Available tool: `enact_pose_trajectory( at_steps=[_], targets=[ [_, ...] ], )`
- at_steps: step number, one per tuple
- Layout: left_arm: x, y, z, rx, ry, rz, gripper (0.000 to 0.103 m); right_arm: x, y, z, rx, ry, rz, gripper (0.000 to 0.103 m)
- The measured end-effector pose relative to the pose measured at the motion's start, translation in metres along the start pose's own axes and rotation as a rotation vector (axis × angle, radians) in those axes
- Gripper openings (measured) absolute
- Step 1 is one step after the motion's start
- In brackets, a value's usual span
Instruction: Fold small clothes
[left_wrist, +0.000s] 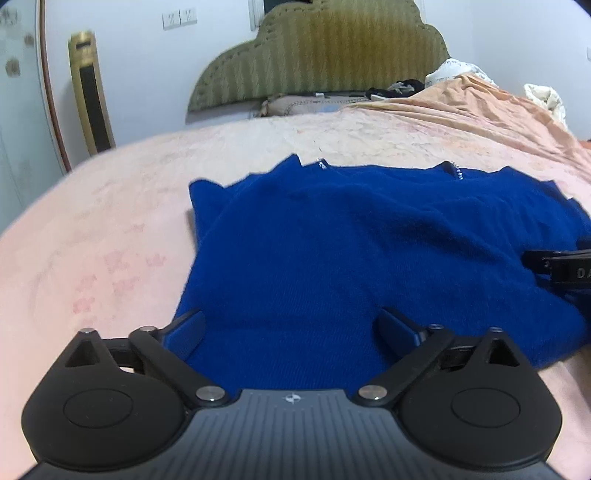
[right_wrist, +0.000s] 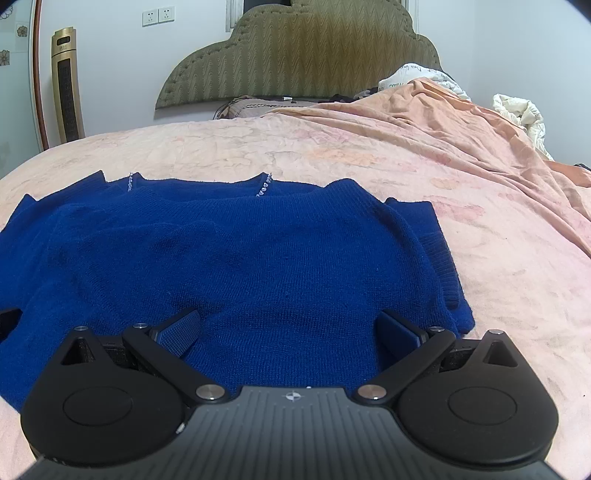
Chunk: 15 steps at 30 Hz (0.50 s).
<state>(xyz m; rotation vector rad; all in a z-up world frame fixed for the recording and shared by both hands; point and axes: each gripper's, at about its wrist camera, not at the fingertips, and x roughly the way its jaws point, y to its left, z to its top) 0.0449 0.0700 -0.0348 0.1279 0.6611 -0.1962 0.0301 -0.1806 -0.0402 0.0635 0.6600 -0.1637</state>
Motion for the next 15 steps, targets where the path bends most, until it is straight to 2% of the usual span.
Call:
enact_pose_trajectory(
  at_steps=[2, 5, 8, 10, 12, 15],
  targets=[
    [0.001, 0.002, 0.000, -0.015, 0.009, -0.012, 0.103, 0.000, 0.000, 0.000, -0.001, 0.001, 0.000, 0.103],
    [-0.003, 0.000, 0.002, 0.023, 0.015, -0.019, 0.103, -0.001, 0.000, 0.000, 0.005, -0.004, 0.003, 0.103],
    [-0.016, 0.012, 0.012, 0.062, 0.010, -0.076, 0.103, -0.016, 0.000, -0.002, 0.057, -0.043, -0.021, 0.103],
    [-0.021, 0.028, 0.024, 0.034, -0.020, -0.055, 0.103, -0.033, 0.006, -0.004, 0.074, -0.079, 0.017, 0.103],
    [-0.017, 0.050, 0.039, -0.004, -0.042, -0.045, 0.103, -0.051, 0.022, -0.005, 0.030, -0.106, 0.063, 0.103],
    [0.004, 0.085, 0.065, -0.098, 0.006, -0.064, 0.103, -0.071, 0.058, -0.009, -0.096, -0.128, 0.112, 0.103]
  ],
)
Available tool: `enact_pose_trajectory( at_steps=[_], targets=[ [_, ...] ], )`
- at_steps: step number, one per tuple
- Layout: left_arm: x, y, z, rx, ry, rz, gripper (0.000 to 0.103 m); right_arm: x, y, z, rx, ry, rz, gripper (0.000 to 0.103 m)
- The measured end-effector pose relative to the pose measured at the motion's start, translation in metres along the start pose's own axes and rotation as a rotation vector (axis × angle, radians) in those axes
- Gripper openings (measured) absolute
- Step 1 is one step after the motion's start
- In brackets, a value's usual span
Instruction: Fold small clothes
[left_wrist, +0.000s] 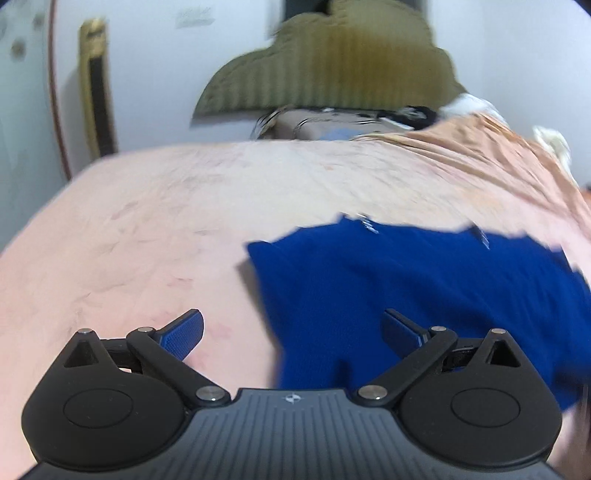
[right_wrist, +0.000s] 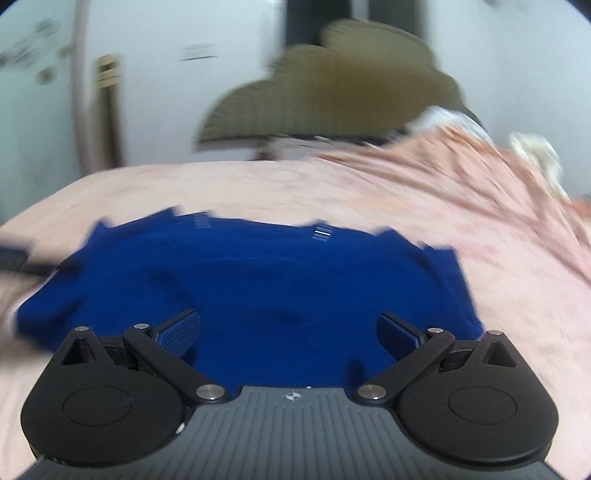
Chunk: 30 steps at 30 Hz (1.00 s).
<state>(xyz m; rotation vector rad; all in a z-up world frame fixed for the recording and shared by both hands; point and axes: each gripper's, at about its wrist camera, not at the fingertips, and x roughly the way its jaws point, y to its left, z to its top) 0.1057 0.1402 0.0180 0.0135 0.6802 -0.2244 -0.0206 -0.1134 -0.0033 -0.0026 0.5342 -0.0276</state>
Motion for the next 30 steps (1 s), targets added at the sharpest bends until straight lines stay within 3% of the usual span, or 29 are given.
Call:
enact_pose_trajectory(
  at_steps=[4, 6, 10, 17, 22, 25, 26, 28, 30],
  targets=[
    [0.036, 0.028, 0.023, -0.091, 0.109, -0.079, 0.103, -0.012, 0.065, -0.001, -0.235, 0.000, 0.103, 0.102],
    [0.053, 0.037, 0.026, -0.130, 0.161, -0.155, 0.103, -0.013, 0.096, -0.007, -0.350, 0.001, 0.148, 0.101],
    [0.082, 0.042, 0.026, -0.229, 0.283, -0.293, 0.103, -0.003, 0.144, -0.024, -0.540, 0.030, 0.112, 0.098],
    [0.114, 0.041, 0.044, -0.270, 0.243, -0.371, 0.102, 0.030, 0.190, -0.016, -0.636, -0.031, -0.013, 0.099],
    [0.130, 0.029, 0.056, -0.223, 0.216, -0.347, 0.099, 0.053, 0.217, -0.011, -0.698, -0.086, -0.041, 0.097],
    [0.133, 0.018, 0.061, -0.129, 0.197, -0.290, 0.081, 0.056, 0.224, -0.009, -0.683, -0.086, -0.025, 0.081],
    [0.134, 0.011, 0.062, -0.075, 0.194, -0.255, 0.065, 0.055, 0.226, -0.009, -0.691, -0.087, -0.016, 0.072],
    [0.134, 0.000, 0.064, 0.005, 0.195, -0.209, 0.048, 0.052, 0.230, -0.012, -0.711, -0.091, 0.008, 0.057],
    [0.134, -0.002, 0.065, 0.006, 0.214, -0.231, 0.018, 0.051, 0.233, -0.016, -0.722, -0.086, 0.029, 0.033]
  ],
)
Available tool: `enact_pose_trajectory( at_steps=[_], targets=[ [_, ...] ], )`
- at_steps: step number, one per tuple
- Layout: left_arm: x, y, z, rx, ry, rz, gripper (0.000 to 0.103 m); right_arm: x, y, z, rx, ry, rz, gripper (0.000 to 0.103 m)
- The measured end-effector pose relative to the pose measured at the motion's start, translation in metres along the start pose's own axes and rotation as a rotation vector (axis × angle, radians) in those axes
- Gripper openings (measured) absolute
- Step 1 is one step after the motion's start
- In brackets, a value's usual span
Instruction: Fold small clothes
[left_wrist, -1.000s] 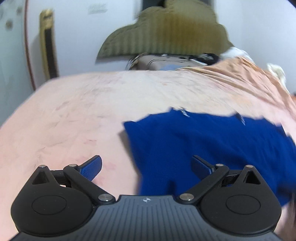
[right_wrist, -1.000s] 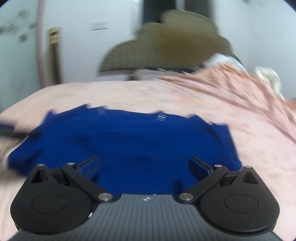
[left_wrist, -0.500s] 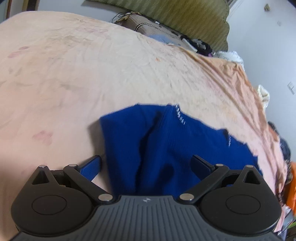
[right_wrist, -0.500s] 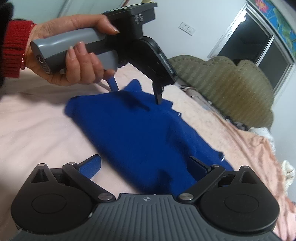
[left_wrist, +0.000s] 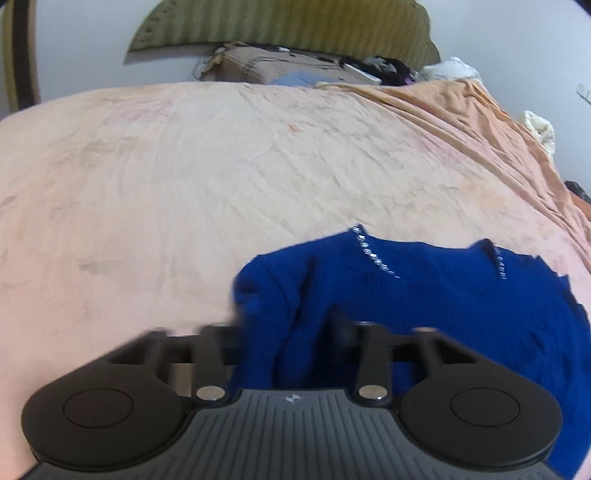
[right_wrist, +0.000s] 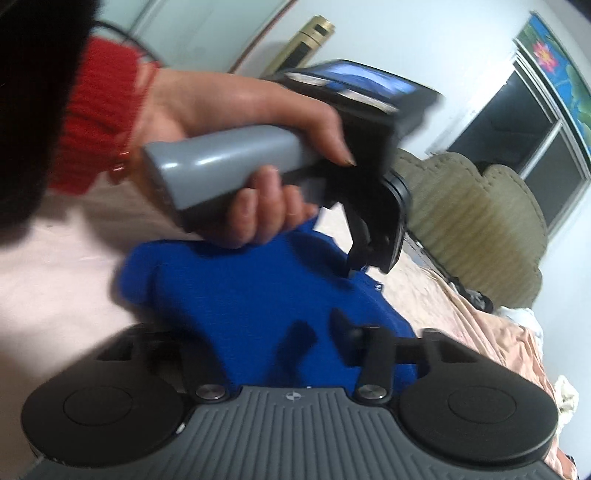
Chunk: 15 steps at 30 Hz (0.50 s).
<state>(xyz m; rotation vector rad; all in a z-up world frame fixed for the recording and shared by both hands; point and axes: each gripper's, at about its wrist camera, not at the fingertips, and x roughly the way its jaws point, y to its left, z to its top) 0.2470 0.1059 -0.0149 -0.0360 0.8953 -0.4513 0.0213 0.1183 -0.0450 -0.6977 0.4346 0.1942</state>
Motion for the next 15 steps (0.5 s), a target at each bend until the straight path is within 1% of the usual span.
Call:
enact_pose_trajectory(
  at_steps=[1, 3, 5, 8, 10, 15],
  targets=[
    [0.000, 0.000, 0.001, -0.021, 0.008, -0.010, 0.015, -0.001, 0.001, 0.000, -0.002, 0.003, 0.017, 0.026],
    [-0.003, -0.002, 0.002, -0.029, 0.007, 0.013, 0.012, -0.001, 0.003, 0.001, -0.010, 0.012, 0.030, 0.009],
    [-0.010, -0.013, 0.001, -0.005, -0.008, 0.056, 0.011, -0.007, 0.002, 0.001, 0.007, -0.002, 0.043, 0.007],
    [-0.024, -0.031, 0.004, 0.034, -0.039, 0.115, 0.011, -0.020, -0.009, -0.002, 0.067, -0.035, 0.054, 0.006],
    [-0.037, -0.043, 0.008, 0.047, -0.060, 0.141, 0.011, -0.030, -0.020, -0.006, 0.095, -0.067, 0.032, 0.006],
    [-0.060, -0.075, 0.022, 0.062, -0.085, 0.186, 0.011, -0.065, -0.046, -0.024, 0.156, -0.136, -0.032, 0.005]
  ],
)
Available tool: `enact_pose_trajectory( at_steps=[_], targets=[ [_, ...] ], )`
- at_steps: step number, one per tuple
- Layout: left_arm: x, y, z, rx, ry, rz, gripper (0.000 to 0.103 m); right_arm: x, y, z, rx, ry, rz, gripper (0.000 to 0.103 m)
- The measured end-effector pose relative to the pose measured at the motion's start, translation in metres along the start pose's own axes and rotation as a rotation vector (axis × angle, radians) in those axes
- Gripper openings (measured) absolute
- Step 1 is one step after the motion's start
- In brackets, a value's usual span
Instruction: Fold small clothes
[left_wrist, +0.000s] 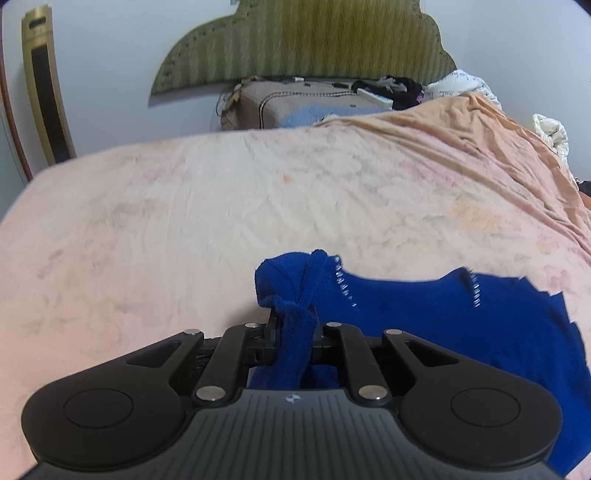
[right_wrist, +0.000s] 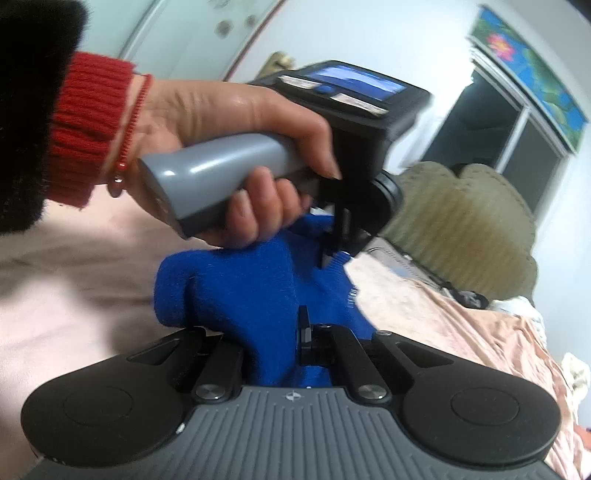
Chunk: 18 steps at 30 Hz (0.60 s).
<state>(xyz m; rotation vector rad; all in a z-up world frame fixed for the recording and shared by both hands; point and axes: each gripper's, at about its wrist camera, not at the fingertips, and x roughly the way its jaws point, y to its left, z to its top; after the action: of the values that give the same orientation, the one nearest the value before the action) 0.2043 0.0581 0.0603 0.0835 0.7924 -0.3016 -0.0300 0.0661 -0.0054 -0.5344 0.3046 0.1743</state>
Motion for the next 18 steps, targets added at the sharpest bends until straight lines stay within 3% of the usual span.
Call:
enact_pose_trajectory(
  at_steps=[12, 18],
  targets=[
    [-0.021, -0.107, 0.021, 0.089, -0.044, 0.059, 0.011, -0.070, -0.085, -0.045, 0.241, -0.047, -0.082, 0.004],
    [-0.007, -0.173, 0.020, 0.180, -0.047, 0.036, 0.010, -0.065, -0.135, -0.084, 0.358, -0.022, -0.110, 0.004]
  ],
)
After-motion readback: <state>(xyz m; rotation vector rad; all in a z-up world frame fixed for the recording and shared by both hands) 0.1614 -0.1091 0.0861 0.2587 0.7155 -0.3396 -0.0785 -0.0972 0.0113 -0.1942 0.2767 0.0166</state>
